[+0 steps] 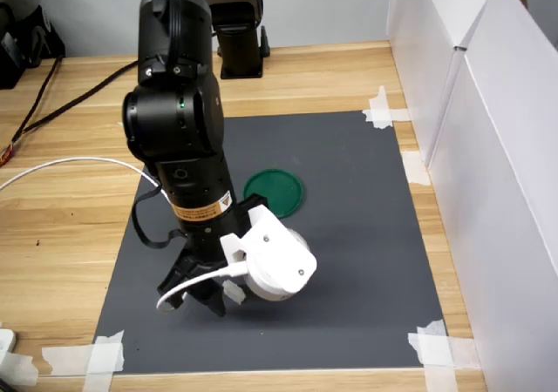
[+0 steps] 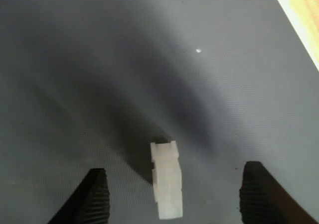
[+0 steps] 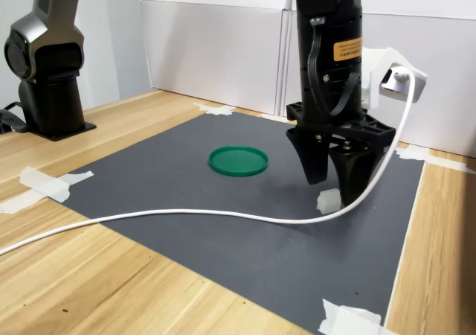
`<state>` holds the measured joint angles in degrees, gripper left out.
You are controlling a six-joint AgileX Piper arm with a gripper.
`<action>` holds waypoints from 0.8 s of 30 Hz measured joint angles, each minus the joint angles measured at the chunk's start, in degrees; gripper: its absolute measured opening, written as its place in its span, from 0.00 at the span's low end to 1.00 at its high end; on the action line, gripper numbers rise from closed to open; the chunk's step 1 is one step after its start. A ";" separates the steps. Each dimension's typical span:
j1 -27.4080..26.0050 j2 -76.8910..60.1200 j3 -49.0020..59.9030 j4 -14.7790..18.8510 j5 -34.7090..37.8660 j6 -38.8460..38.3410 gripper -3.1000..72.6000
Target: Grasp a white terminal and put it in the green lid.
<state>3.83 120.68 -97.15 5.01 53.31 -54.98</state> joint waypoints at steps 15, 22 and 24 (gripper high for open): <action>0.00 2.42 -0.13 0.00 0.86 0.07 0.82; 0.00 2.46 -0.18 -1.48 -0.18 1.73 0.49; 0.00 2.46 -0.18 -1.74 -0.50 2.65 0.36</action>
<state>3.83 123.14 -97.33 3.27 52.82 -52.33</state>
